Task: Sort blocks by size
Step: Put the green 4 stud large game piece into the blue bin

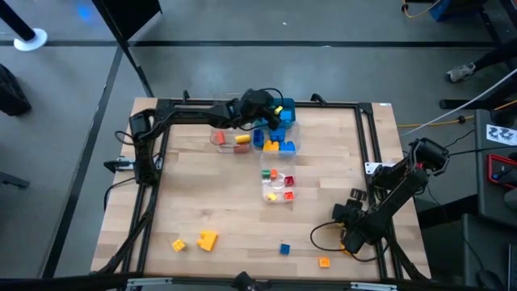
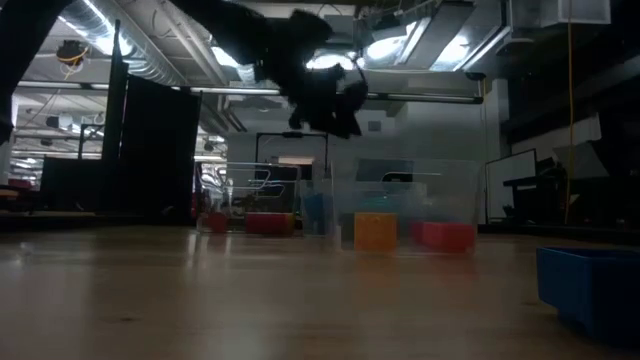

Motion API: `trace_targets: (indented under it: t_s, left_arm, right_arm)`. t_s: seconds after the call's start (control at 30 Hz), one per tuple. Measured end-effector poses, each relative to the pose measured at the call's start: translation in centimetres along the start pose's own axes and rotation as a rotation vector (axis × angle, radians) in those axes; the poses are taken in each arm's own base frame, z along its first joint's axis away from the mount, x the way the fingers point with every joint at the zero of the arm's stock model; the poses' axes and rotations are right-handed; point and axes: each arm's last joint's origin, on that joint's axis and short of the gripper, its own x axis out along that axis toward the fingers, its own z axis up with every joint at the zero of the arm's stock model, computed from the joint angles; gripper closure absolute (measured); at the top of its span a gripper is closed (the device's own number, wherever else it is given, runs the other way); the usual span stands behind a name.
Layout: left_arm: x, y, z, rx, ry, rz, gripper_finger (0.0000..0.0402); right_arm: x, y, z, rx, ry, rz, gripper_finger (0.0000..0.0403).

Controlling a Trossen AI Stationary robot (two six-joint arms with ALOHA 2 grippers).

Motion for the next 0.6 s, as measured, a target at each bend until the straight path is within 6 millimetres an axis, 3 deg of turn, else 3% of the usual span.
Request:
trace_targets:
  t_s: [0.33,0.6]
  left_arm:
    - [-7.6,-2.9,4.3,0.069,-0.124,-0.121,0.027]
    - [-15.7,-3.8,4.8,0.108,0.009,-0.22,0.027]
  right_arm:
    - [-3.0,-0.6,5.4,-0.123,-0.169,-0.024,0.0259]
    - [-6.3,-3.3,12.0,-0.297,-0.348,-0.163,0.0252]
